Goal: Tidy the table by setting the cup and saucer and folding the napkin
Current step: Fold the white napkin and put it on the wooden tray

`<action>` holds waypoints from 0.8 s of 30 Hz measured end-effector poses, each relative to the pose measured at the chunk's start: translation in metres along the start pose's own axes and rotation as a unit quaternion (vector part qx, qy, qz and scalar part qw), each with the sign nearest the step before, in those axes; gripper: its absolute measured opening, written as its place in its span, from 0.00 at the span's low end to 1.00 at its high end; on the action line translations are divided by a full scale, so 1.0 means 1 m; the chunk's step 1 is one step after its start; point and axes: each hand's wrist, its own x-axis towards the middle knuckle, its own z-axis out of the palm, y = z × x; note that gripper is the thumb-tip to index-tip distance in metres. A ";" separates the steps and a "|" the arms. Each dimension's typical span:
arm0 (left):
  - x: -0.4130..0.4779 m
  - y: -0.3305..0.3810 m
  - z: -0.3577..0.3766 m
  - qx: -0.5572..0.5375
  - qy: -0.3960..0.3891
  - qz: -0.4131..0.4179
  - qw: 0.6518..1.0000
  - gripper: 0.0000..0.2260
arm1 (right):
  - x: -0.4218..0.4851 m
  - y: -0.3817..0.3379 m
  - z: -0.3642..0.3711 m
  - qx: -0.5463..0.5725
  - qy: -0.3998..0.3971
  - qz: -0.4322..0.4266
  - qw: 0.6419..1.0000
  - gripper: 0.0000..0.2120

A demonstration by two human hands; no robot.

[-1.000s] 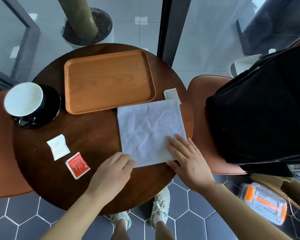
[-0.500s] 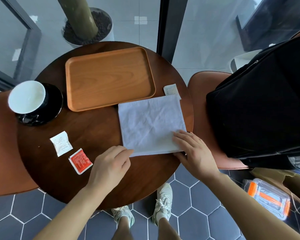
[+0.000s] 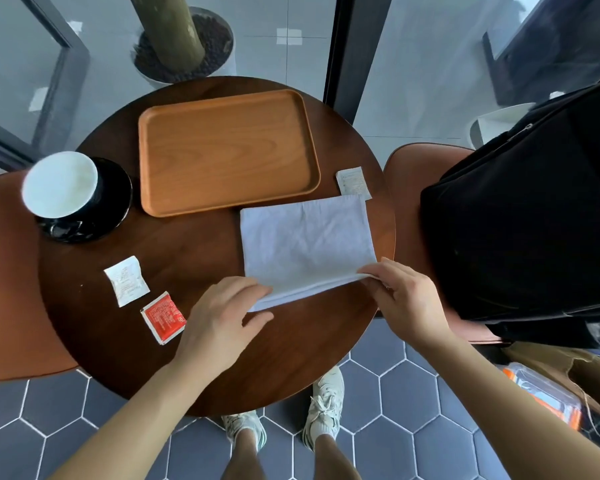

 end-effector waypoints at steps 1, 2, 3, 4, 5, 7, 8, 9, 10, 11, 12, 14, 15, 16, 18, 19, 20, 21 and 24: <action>0.002 -0.001 -0.001 -0.004 0.021 -0.003 1.000 0.13 | 0.002 0.000 -0.001 0.007 -0.002 0.001 1.000 0.04; 0.003 -0.002 -0.002 -0.015 0.043 -0.014 0.999 0.11 | 0.003 0.000 -0.002 0.014 -0.003 0.002 1.000 0.04; 0.002 -0.003 -0.002 -0.030 0.058 -0.030 0.997 0.10 | 0.003 0.000 -0.003 0.023 -0.004 0.005 1.000 0.04; 0.001 -0.003 -0.003 -0.041 0.066 -0.043 0.996 0.10 | 0.003 0.001 -0.005 0.032 -0.003 0.008 0.999 0.04; -0.003 -0.003 -0.004 -0.046 0.068 -0.050 0.995 0.10 | 0.001 0.002 -0.006 0.037 -0.002 0.011 0.999 0.04; -0.012 -0.001 -0.006 -0.054 0.055 -0.057 0.995 0.09 | -0.003 0.004 -0.009 0.034 -0.002 0.014 0.999 0.04; -0.017 0.000 -0.007 -0.062 0.049 -0.059 0.995 0.09 | -0.006 0.003 -0.010 0.031 -0.004 0.015 0.999 0.04; -0.022 0.002 -0.008 -0.067 0.047 -0.059 0.995 0.07 | -0.009 0.003 -0.011 0.030 -0.006 0.016 0.999 0.04; -0.027 0.004 -0.009 -0.070 0.049 -0.057 0.995 0.06 | -0.012 0.001 -0.012 0.032 -0.010 0.019 0.999 0.04; -0.032 0.007 -0.011 -0.073 0.052 -0.055 0.994 0.06 | -0.015 0.000 -0.012 0.035 -0.015 0.020 0.999 0.04; -0.036 0.009 -0.011 -0.076 0.056 -0.055 0.994 0.07 | -0.018 -0.001 -0.013 0.041 -0.019 0.021 0.999 0.05; -0.043 0.011 -0.011 -0.074 0.065 -0.066 0.993 0.05 | -0.020 -0.004 -0.013 0.057 -0.027 0.019 0.998 0.05; -0.045 0.012 -0.011 -0.070 0.069 -0.081 0.992 0.06 | -0.020 -0.006 -0.013 0.069 -0.031 0.024 0.997 0.04; -0.046 0.012 -0.010 -0.070 0.075 -0.097 0.990 0.08 | -0.018 -0.007 -0.013 0.084 -0.035 0.034 0.995 0.04; -0.045 0.012 -0.009 -0.086 0.097 -0.134 0.982 0.08 | -0.010 -0.008 -0.011 0.104 -0.039 0.061 0.992 0.03; -0.043 0.013 -0.008 -0.102 0.108 -0.154 0.977 0.08 | -0.004 -0.009 -0.010 0.109 -0.038 0.070 0.991 0.03; -0.040 0.014 -0.007 -0.119 0.119 -0.171 0.971 0.08 | 0.003 -0.010 -0.008 0.112 -0.035 0.076 0.990 0.03; -0.037 0.013 -0.006 -0.133 0.131 -0.189 0.964 0.07 | 0.010 -0.011 -0.005 0.113 -0.031 0.079 0.990 0.03; -0.027 0.011 -0.002 -0.181 0.156 -0.265 0.934 0.04 | 0.035 -0.013 0.005 0.100 -0.020 0.086 0.991 0.03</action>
